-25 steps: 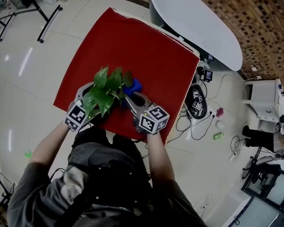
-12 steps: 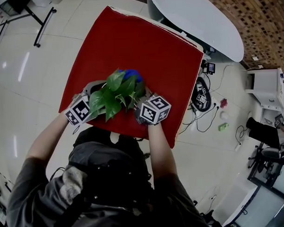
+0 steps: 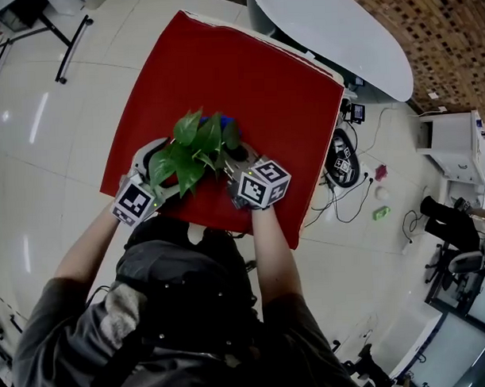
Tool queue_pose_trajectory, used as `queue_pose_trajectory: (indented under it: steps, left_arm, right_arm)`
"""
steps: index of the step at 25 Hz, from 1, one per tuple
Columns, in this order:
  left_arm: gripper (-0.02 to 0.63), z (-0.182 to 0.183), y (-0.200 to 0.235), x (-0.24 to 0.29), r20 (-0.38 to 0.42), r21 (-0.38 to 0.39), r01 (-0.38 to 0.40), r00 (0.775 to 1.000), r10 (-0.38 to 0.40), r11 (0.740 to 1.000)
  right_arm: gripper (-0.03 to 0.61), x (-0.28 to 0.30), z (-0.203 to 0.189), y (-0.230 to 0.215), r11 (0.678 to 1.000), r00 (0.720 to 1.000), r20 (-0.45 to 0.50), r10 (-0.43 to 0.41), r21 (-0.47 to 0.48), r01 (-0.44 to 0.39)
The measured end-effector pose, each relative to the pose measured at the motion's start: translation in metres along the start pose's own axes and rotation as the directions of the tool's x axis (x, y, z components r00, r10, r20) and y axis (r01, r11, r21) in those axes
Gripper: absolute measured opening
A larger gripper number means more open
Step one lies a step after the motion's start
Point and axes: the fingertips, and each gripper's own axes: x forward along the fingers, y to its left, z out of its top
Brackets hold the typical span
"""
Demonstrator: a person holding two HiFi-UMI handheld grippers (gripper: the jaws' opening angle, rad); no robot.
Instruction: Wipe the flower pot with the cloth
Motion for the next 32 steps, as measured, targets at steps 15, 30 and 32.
queue_pose_trajectory:
  steps: [15, 30, 32]
  left_arm:
    - [0.483, 0.003, -0.007, 0.008, 0.04, -0.164, -0.199, 0.977, 0.208, 0.966]
    - [0.479, 0.0, -0.009, 0.01, 0.045, -0.201, -0.266, 0.959, 0.28, 0.943]
    - [0.479, 0.0, -0.01, 0.009, 0.045, -0.205, -0.266, 0.959, 0.28, 0.942]
  right_arm:
    - [0.051, -0.008, -0.012, 0.013, 0.998, 0.998, -0.027, 0.056, 0.033, -0.055]
    - [0.051, -0.032, -0.029, 0.028, 0.994, 0.998, 0.009, 0.067, 0.087, -0.068]
    - [0.051, -0.035, -0.032, 0.032, 0.993, 0.997, 0.008, 0.07, 0.091, -0.071]
